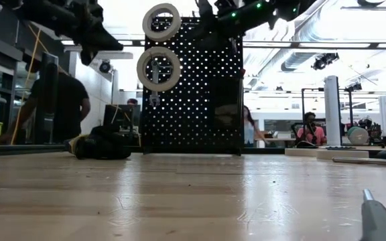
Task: Hang tools onto peg board
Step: Hang the white masking tape on the peg board
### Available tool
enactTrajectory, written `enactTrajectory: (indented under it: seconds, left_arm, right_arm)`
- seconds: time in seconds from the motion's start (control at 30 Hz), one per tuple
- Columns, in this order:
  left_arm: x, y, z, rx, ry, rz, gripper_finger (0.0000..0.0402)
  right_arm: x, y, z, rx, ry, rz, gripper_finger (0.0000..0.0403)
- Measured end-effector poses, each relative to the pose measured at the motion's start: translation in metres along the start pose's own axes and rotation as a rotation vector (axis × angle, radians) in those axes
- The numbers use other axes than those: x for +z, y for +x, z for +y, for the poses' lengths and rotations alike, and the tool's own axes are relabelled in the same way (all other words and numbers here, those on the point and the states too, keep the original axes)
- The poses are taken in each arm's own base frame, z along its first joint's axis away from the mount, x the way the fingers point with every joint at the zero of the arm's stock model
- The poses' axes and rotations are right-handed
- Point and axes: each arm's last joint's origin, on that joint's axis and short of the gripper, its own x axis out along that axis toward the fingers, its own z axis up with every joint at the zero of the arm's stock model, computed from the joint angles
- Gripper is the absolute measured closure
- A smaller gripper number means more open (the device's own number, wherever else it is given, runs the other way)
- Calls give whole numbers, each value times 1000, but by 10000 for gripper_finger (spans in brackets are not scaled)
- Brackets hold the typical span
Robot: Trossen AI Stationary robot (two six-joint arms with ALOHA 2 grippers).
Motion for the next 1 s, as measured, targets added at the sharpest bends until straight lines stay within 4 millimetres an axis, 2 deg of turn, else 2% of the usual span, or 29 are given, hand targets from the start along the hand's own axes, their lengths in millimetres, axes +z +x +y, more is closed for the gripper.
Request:
enactTrajectory:
  seconds: [0.2,0.27,0.4,0.57,0.8,1.0]
  left_arm:
    - [-1,2,-14,-33,30,-8,402]
    - [-1,8,-18,-42,46,-8,401]
    - [4,18,-29,-64,112,-63,401]
    - [10,25,-31,1,195,-139,401]
    - [6,42,-22,111,228,-104,401]
    - [9,54,-19,161,239,-142,401]
  right_arm:
    - [10,-18,2,-5,35,49,249]
    - [10,-23,1,-14,55,85,280]
    - [6,-33,1,-33,60,184,384]
    - [0,-38,1,-53,55,269,399]
    - [-2,-37,0,-56,58,284,401]
    - [-2,-37,1,-47,81,287,402]
